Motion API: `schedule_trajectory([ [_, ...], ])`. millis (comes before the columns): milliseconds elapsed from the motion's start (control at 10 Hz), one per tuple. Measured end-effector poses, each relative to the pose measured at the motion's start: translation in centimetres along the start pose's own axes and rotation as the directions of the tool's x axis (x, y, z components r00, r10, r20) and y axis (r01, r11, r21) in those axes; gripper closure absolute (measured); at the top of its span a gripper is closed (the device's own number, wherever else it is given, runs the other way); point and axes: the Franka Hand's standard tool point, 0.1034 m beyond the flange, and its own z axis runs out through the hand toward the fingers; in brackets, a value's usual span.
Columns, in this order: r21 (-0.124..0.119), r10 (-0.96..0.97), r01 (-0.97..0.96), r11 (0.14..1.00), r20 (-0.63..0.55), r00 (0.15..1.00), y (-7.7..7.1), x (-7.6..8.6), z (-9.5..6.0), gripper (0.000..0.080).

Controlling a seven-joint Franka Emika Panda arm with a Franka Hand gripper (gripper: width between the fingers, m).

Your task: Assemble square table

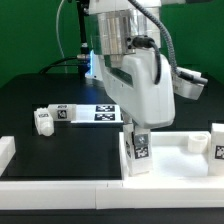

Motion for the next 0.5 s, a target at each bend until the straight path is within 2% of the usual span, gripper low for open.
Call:
schedule_trajectory([
  [200,-0.002,-0.063,0.063,0.998,0.0,0.998,0.0,0.0,0.01,0.0487],
  [300,-0.02,-0.194,0.194,0.981,0.011,0.981,0.05,-0.12,-0.12,0.0312],
  [400,-0.039,-0.399,0.4,0.916,0.018,0.917,-0.14,-0.4,-0.26,0.0312],
  [500,-0.04,-0.539,0.539,0.841,0.028,0.842,-0.37,-0.83,-0.31,0.0186],
])
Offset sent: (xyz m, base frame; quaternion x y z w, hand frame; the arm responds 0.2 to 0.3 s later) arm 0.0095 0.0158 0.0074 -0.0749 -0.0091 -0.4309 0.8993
